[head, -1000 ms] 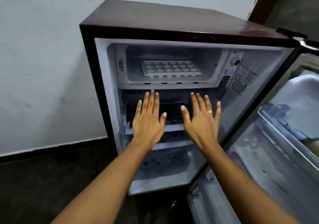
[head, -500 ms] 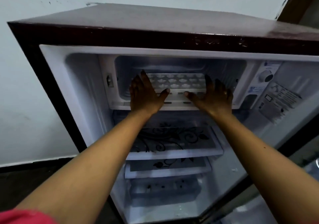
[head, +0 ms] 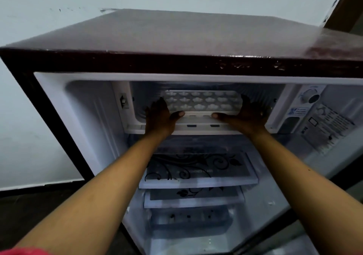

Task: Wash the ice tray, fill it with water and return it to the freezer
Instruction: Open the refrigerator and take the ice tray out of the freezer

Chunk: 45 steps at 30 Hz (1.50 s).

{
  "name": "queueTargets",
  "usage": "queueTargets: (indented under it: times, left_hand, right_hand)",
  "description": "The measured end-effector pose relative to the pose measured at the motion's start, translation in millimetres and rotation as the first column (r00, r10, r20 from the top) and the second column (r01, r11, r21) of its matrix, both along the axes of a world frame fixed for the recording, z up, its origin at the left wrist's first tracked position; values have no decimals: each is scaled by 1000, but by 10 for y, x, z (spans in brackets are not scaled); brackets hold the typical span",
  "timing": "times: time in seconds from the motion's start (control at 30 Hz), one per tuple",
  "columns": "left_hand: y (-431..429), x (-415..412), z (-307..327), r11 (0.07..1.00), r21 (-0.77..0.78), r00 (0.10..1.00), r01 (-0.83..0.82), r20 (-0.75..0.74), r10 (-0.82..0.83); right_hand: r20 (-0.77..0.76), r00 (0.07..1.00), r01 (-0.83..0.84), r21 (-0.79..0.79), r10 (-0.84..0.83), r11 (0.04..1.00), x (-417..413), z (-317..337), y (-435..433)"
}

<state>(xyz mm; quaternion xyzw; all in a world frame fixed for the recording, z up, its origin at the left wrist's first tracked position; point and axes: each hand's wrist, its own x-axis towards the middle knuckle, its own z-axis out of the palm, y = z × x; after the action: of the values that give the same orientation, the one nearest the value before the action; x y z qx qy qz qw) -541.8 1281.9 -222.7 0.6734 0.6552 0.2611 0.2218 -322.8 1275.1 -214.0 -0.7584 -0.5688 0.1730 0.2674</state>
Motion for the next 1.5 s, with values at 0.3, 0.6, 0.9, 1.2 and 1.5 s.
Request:
queueTargets:
  times: [0.3, 0.6, 0.9, 1.2, 1.5]
  left_hand:
    - [-321, -80, 25, 996, 87, 960, 28, 275, -51]
    - [-1027, -263, 14, 986, 121, 921, 115, 358, -151]
    - [-1912, -475, 4, 977, 83, 882, 195, 420, -212]
    - [-2816, -697, -161, 940, 32, 806, 341, 504, -309]
    - [-3760, -694, -259, 819, -27, 647, 574, 628, -432]
  right_hand:
    - [36, 998, 57, -117, -54, 991, -145, 243, -510]
    - [-98, 986, 127, -102, -137, 987, -284, 357, -1352]
    - [-197, 956, 202, -98, -218, 975, -486, 271, -2371]
    - [-181, 934, 293, -103, -308, 950, -652, 17, -3465]
    - [-194, 856, 463, -122, -478, 878, -826, -54, -4884]
